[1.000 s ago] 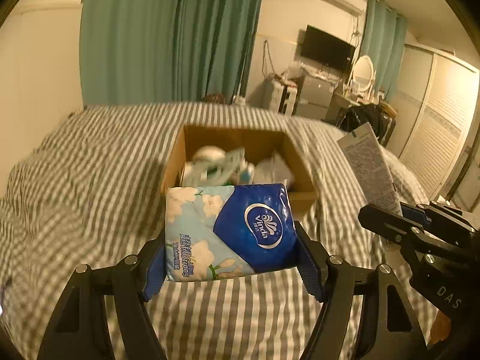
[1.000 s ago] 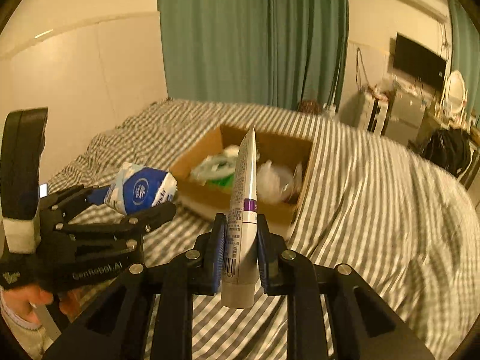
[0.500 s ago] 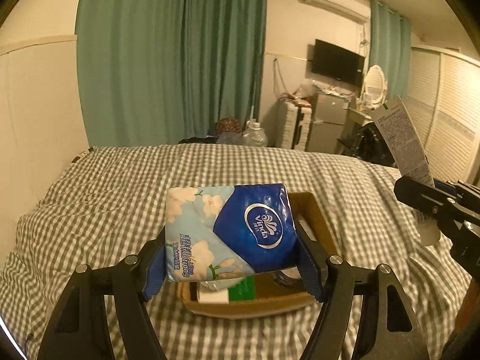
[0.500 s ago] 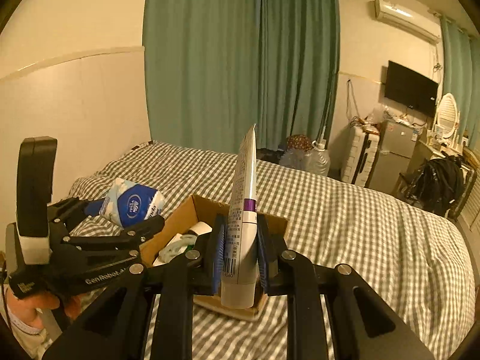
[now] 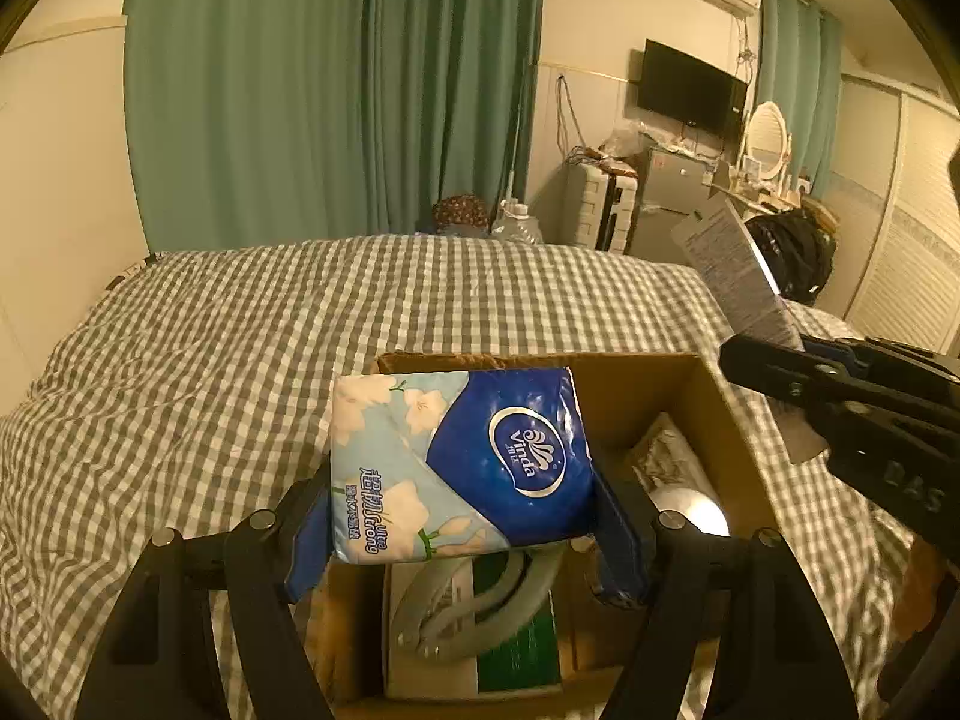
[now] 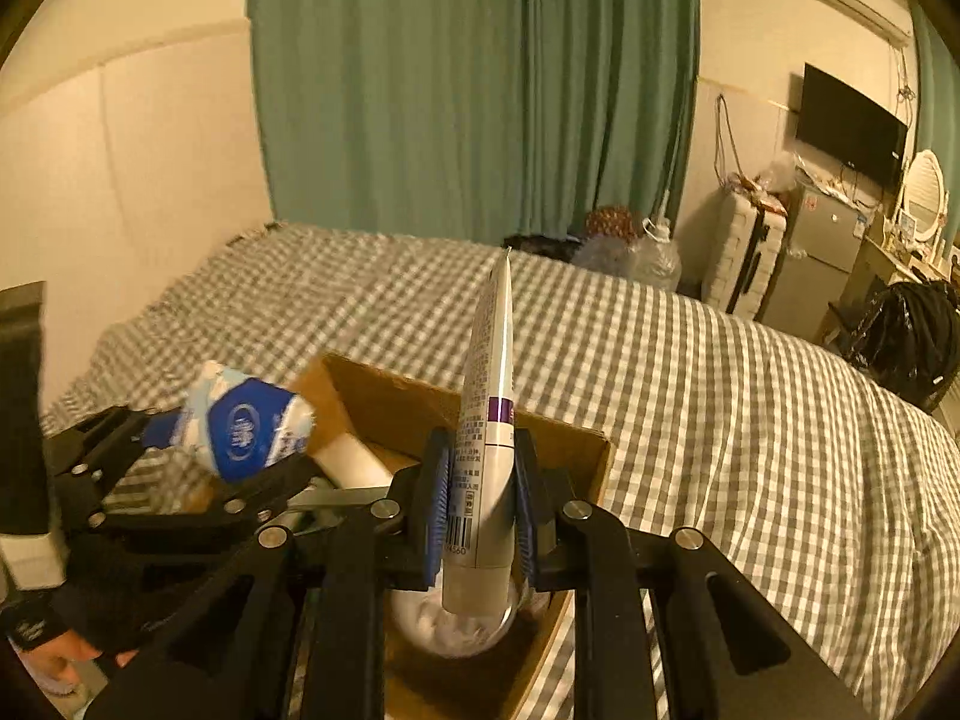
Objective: Organize objects
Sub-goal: 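Lower the tissue pack and ointment tube into the cardboard box and release both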
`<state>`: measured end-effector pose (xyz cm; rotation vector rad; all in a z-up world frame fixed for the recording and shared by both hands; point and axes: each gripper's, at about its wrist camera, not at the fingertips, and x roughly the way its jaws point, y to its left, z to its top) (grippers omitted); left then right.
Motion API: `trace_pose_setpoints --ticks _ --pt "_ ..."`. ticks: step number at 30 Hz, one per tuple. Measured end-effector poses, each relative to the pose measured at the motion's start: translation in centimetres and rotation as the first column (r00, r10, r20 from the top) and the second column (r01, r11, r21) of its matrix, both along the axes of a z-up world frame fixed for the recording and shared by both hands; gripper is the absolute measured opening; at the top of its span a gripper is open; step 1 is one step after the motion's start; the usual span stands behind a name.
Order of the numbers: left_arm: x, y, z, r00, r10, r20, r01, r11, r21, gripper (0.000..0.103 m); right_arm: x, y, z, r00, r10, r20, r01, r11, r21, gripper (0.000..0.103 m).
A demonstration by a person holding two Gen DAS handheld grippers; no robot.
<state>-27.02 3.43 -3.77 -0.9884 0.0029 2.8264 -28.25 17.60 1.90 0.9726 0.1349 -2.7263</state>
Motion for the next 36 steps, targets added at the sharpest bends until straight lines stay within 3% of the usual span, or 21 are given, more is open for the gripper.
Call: trace_pose_setpoints --ticks 9,13,17,26,28,31,34,36 --pt "-1.7 1.3 -1.8 0.999 -0.032 0.015 0.032 0.999 0.010 0.075 -3.7 0.3 -4.9 0.995 0.022 0.095 -0.032 0.995 0.095 0.019" --pt "-2.1 1.8 -2.8 0.999 -0.037 0.041 0.037 0.999 -0.016 0.075 -4.4 0.8 -6.2 0.992 0.018 0.126 -0.029 0.996 0.085 0.019" --pt "-1.7 1.9 -3.4 0.996 -0.053 0.073 0.052 0.998 0.021 0.075 -3.8 0.5 -6.6 0.991 0.023 0.130 -0.035 0.996 0.088 0.019" --pt "-1.2 1.9 -3.5 0.993 -0.050 0.108 0.047 0.999 0.024 0.076 -3.4 0.6 -5.2 0.993 0.019 0.119 -0.025 0.998 0.052 0.020" --pt "-1.0 1.9 -3.3 0.992 -0.054 0.110 0.051 0.998 0.033 0.077 -3.1 0.6 -4.7 0.993 0.015 0.116 -0.020 0.999 0.046 0.023" --pt "-0.8 2.0 -2.7 0.994 -0.055 0.099 0.053 0.998 0.026 0.080 -2.7 0.9 -4.0 0.995 0.002 0.105 -0.006 0.999 0.040 0.039" --pt "-0.5 2.2 -1.8 0.995 -0.056 0.076 0.055 0.998 0.020 0.090 -2.1 1.0 -3.0 0.996 -0.013 0.091 0.009 0.999 0.038 0.041" --pt "-0.1 2.3 -1.0 0.997 -0.051 0.051 0.051 0.999 0.008 0.101 -1.8 1.1 -2.3 0.996 -0.023 0.081 0.020 0.999 0.036 0.048"
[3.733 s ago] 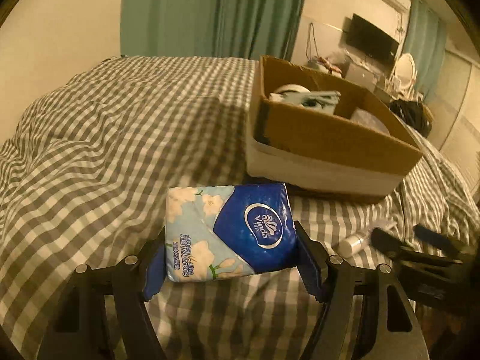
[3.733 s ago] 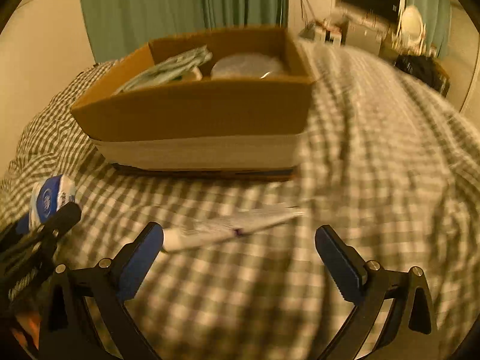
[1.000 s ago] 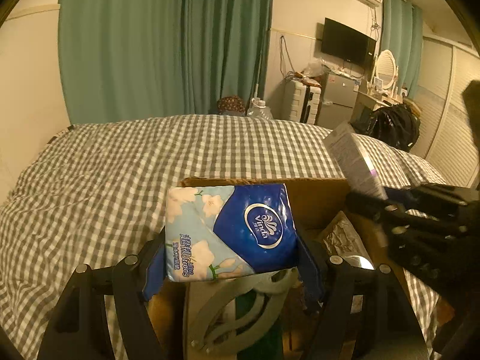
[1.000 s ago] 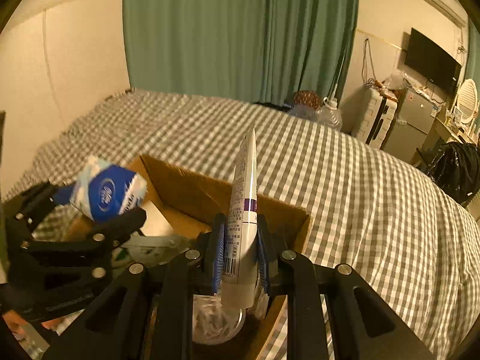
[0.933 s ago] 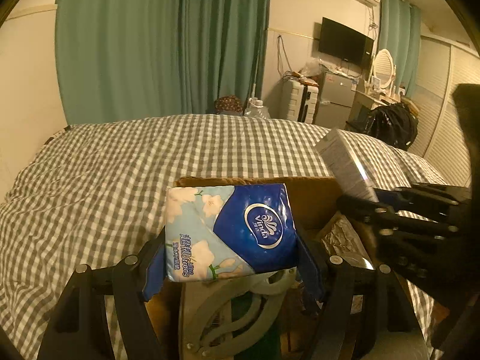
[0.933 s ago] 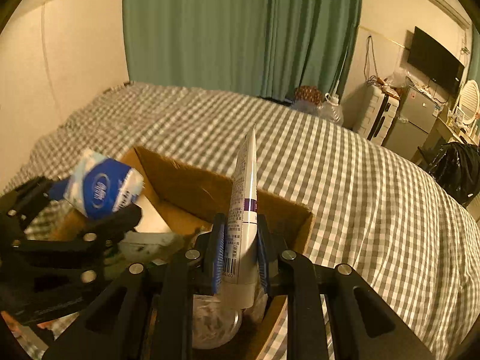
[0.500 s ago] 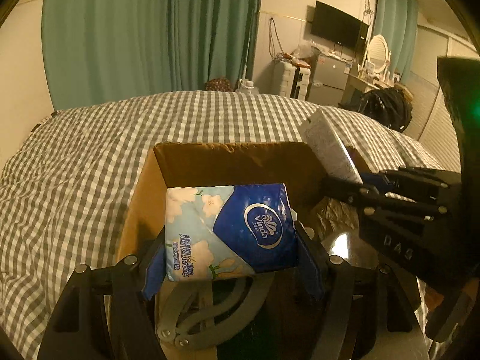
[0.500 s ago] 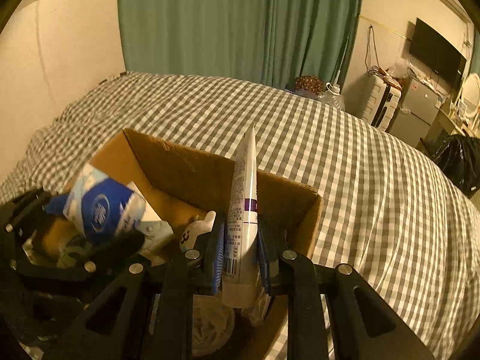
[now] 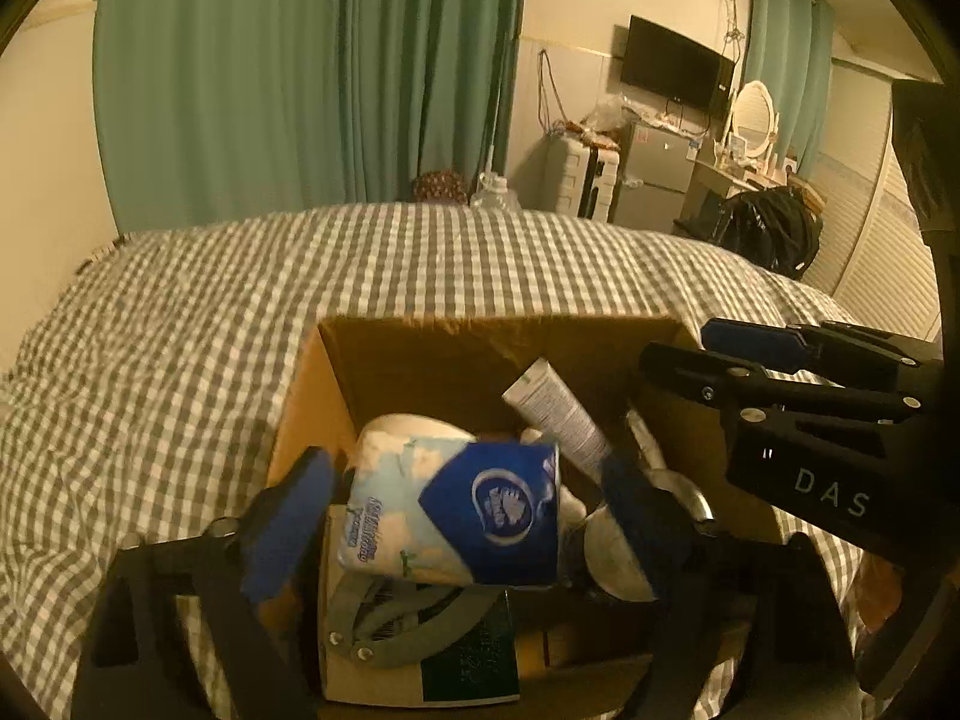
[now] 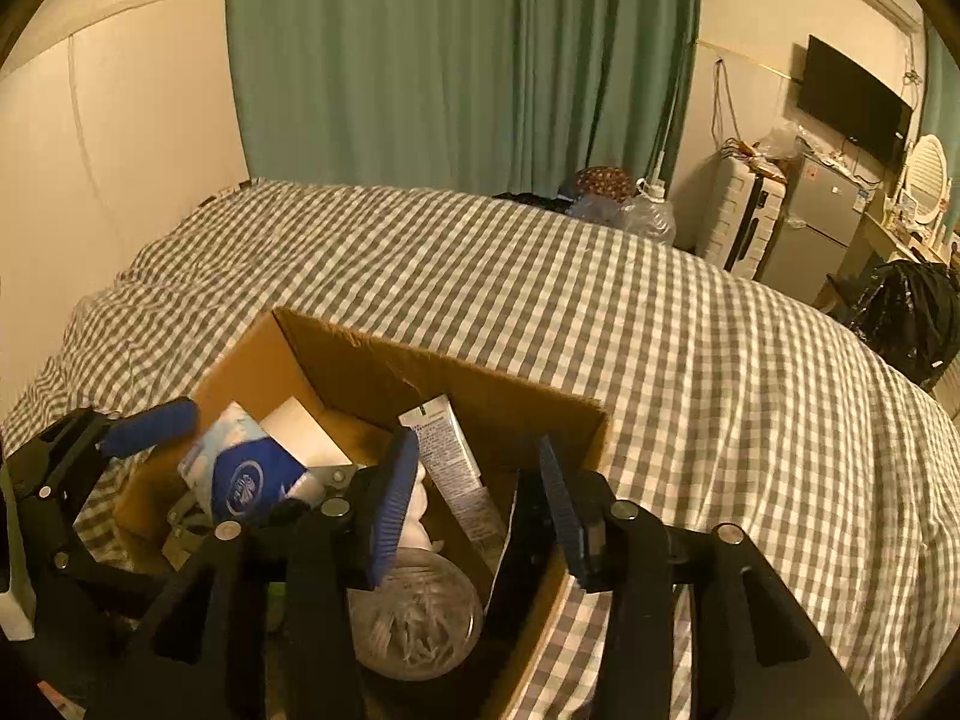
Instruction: Organize objects
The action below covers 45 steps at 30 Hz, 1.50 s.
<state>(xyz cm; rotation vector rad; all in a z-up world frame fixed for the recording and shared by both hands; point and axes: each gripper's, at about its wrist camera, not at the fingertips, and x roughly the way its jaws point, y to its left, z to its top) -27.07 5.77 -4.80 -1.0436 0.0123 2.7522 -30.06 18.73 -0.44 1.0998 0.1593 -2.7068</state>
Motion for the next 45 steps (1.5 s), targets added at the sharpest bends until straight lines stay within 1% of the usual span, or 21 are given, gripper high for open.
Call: trace_pose_setpoints --ticks 1,2,3,5,7,9,11,13,15,19,21,24,27,30,31,34,36,38,40,42,45 --pt "0.1 0.0 0.2 1.000 -0.001 -0.005 0.001 1.000 -0.003 0.102 0.4 0.1 0.5 1.000 -0.012 -0.011 0.012 1.000 0.000 0.052" --pt "0.3 0.1 0.4 1.000 -0.004 -0.011 0.003 1.000 -0.008 0.102 0.6 0.2 1.0 1.000 -0.020 -0.019 0.020 1.000 0.002 0.059" --pt "0.5 0.2 0.7 1.000 -0.008 -0.014 0.008 1.000 -0.009 0.102 0.8 0.4 1.4 0.999 -0.026 -0.026 0.026 1.000 0.004 0.062" --pt "0.9 0.4 1.3 1.000 -0.012 -0.029 0.011 1.000 -0.006 0.102 1.6 0.6 2.4 0.998 -0.051 -0.044 0.052 0.998 0.022 0.063" --pt "1.4 0.5 2.2 0.999 -0.008 -0.053 0.007 1.000 -0.006 0.102 2.5 1.0 3.5 0.996 -0.070 -0.064 0.072 0.997 0.026 0.066" --pt "2.3 0.5 3.3 0.997 -0.004 -0.078 0.003 1.000 -0.007 0.102 3.5 1.4 4.7 0.992 -0.096 -0.086 0.098 0.995 0.020 0.077" --pt "3.2 0.4 4.6 0.995 -0.007 -0.102 0.007 1.000 -0.005 0.102 4.8 1.8 6.3 0.986 -0.119 -0.118 0.121 0.993 0.014 0.082" --pt "4.2 0.3 6.1 0.991 -0.006 -0.132 0.005 1.000 -0.005 0.102 6.0 2.0 7.8 0.982 -0.126 -0.143 0.128 0.992 0.002 0.084" --pt "5.3 -0.2 7.6 0.987 0.004 -0.163 -0.005 1.000 -0.006 0.102 7.4 1.9 9.3 0.975 -0.141 -0.173 0.143 0.990 -0.004 0.088" --pt "8.3 -1.2 10.8 0.972 0.039 -0.233 -0.035 0.999 0.022 0.103 10.9 1.7 12.4 0.957 -0.155 -0.245 0.153 0.988 -0.025 0.093" --pt "10.1 -1.6 11.8 0.963 0.054 -0.265 -0.047 0.998 0.035 0.103 13.0 1.8 14.0 0.945 -0.157 -0.289 0.155 0.988 -0.029 0.096" --pt "12.0 -2.4 12.5 0.959 0.058 -0.276 -0.042 0.997 0.062 0.103 16.3 1.5 15.8 0.928 -0.150 -0.341 0.156 0.988 -0.012 0.103" --pt "14.2 -3.0 13.4 0.954 0.071 -0.290 -0.045 0.995 0.094 0.103 19.8 1.5 17.0 0.908 -0.158 -0.389 0.172 0.985 0.002 0.103" --pt "17.0 -3.1 14.6 0.941 0.084 -0.328 -0.042 0.990 0.133 0.103 22.7 1.6 17.3 0.891 -0.164 -0.423 0.186 0.982 0.012 0.103" --pt "18.0 -3.1 15.1 0.931 0.084 -0.355 -0.039 0.990 0.132 0.103 23.7 1.8 17.3 0.886 -0.170 -0.432 0.192 0.981 0.007 0.103" --pt "20.3 -2.6 16.2 0.903 0.070 -0.425 -0.037 0.996 0.084 0.103 26.3 2.3 17.0 0.871 -0.202 -0.447 0.218 0.976 -0.016 0.103" --pt "21.4 -2.3 16.4 0.890 0.044 -0.454 -0.025 0.999 0.049 0.103 27.4 2.7 16.7 0.856 -0.225 -0.464 0.244 0.970 -0.020 0.103" --pt "22.4 -2.0 16.1 0.881 0.021 -0.473 -0.007 0.999 0.031 0.103 28.4 2.8 16.0 0.834 -0.258 -0.488 0.277 0.960 -0.035 0.103" --pt "23.1 -2.0 15.4 0.875 0.026 -0.484 -0.005 0.999 0.044 0.103 28.9 2.9 15.1 0.828 -0.277 -0.488 0.284 0.957 -0.062 0.103" --pt "23.5 -2.0 14.1 0.875 0.029 -0.484 -0.010 0.999 0.041 0.103 29.2 2.9 13.8 0.831 -0.291 -0.474 0.285 0.955 -0.087 0.103" --pt "23.7 -2.1 12.1 0.881 0.050 -0.471 -0.052 0.999 0.009 0.103 29.4 2.5 11.0 0.831 -0.291 -0.474 0.297 0.953 -0.064 0.103"
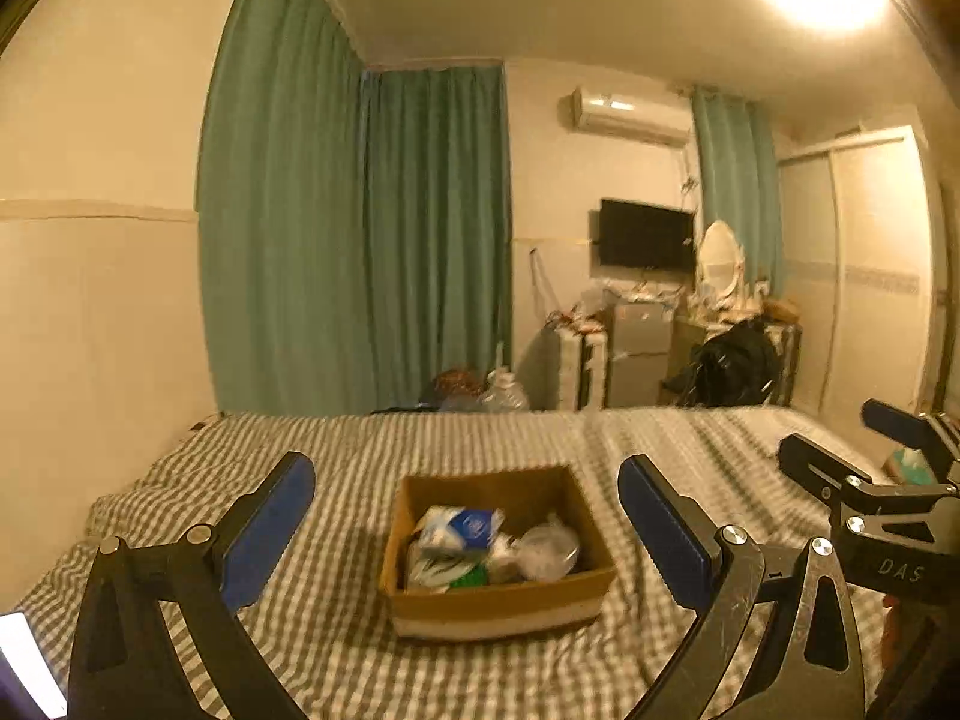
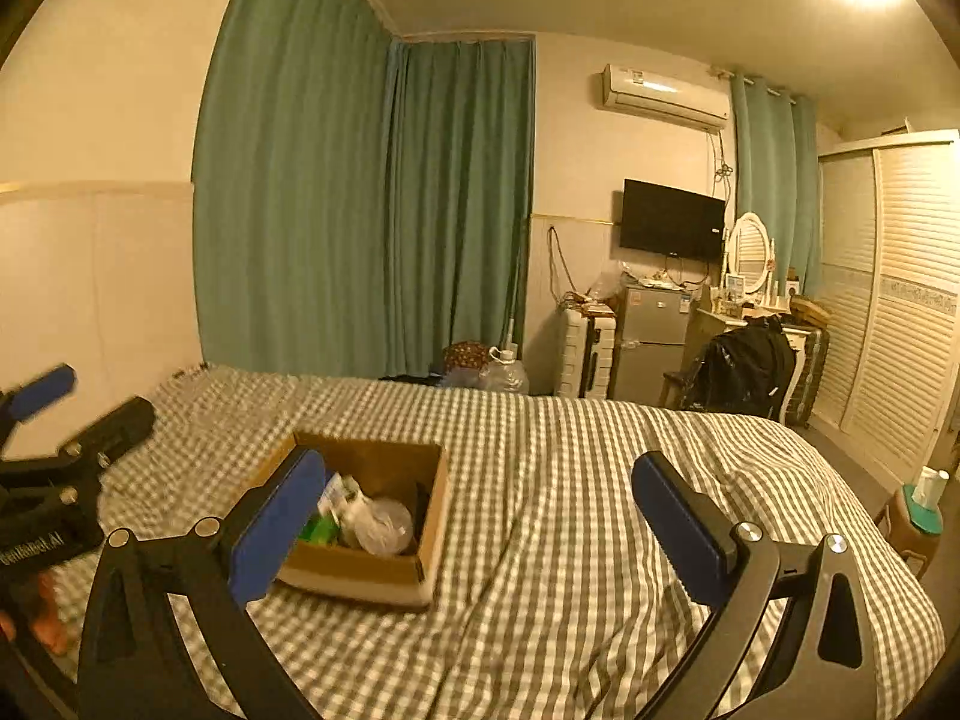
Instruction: Organize objects
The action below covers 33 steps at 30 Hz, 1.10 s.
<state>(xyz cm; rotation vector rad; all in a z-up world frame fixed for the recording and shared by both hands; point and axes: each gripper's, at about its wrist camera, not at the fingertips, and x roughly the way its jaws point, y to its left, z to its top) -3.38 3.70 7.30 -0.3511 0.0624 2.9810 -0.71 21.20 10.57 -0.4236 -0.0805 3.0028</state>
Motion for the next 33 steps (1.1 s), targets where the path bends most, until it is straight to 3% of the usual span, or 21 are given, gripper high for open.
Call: trace_pose_setpoints --ticks 5,10,33 --pt "-0.5 -0.9 -3.3 0.997 0.043 0.063 -0.045 0.998 0.033 0.103 -0.7 -0.7 -3.8 1.000 0.007 0.017 -0.008 0.999 0.047 0.103" --pt "-1.2 -1.0 -5.5 0.991 0.036 0.132 -0.044 0.997 0.061 0.103 -1.6 -0.3 -5.8 0.998 0.014 0.066 -0.017 0.999 0.034 0.103" --pt "-0.8 -0.4 -6.7 0.984 0.011 0.176 -0.019 0.999 0.041 0.103 -1.5 0.5 -6.3 0.997 -0.002 0.083 0.005 0.999 -0.033 0.103"
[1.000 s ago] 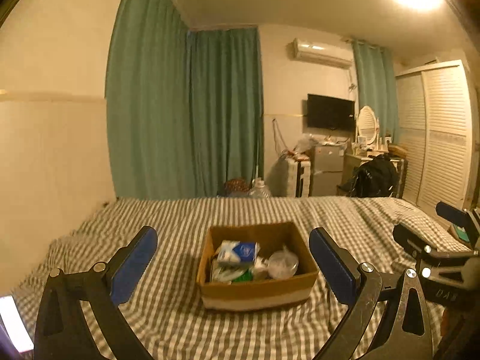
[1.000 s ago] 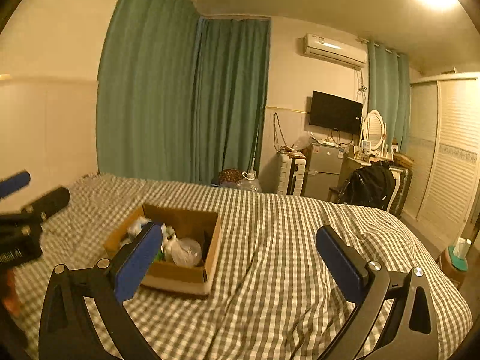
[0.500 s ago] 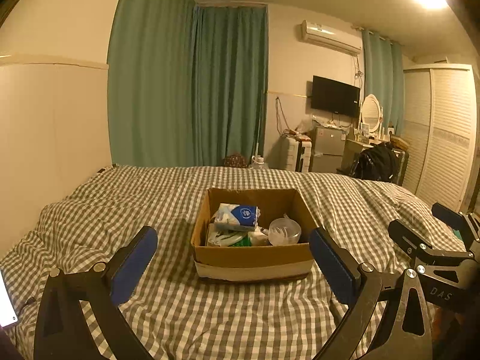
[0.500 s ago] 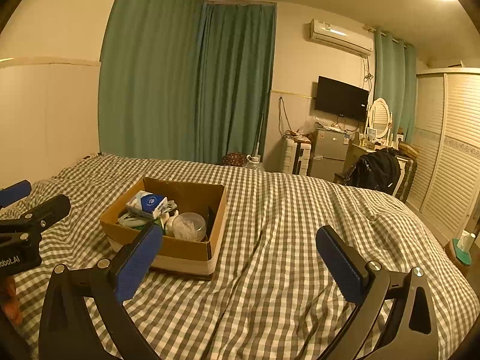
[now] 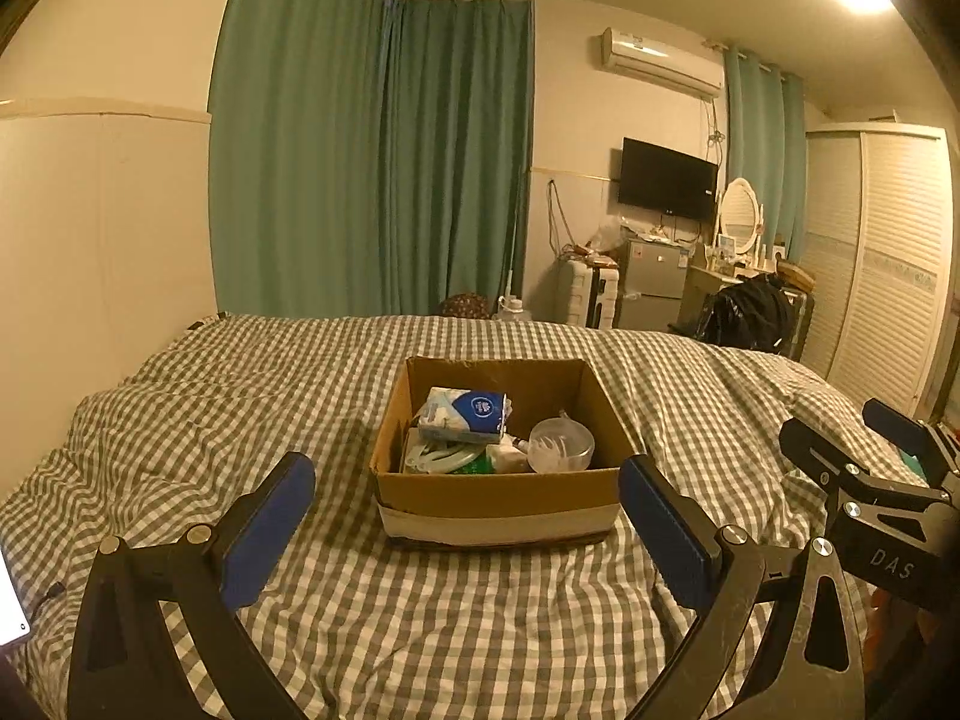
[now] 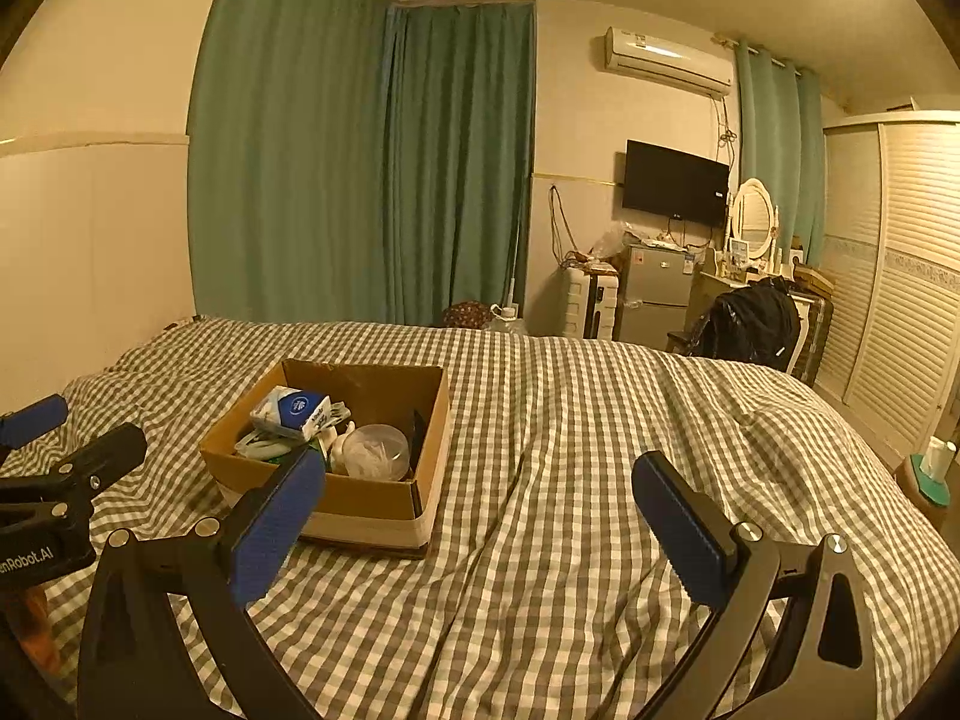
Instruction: Organize objects
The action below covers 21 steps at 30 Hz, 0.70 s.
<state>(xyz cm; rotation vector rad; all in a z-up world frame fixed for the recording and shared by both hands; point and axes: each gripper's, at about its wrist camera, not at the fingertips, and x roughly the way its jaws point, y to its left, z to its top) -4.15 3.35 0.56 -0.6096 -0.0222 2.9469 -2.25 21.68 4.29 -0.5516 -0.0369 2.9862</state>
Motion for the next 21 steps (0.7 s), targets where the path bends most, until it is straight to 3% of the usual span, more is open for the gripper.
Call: trace_pose_setpoints --ticks 21 --pt "0.21 -0.60 -0.12 1.000 0.021 0.001 -0.021 1.000 0.008 0.103 -0.21 -0.38 -0.25 1.000 0.009 0.021 -0.009 1.000 -0.010 0.103"
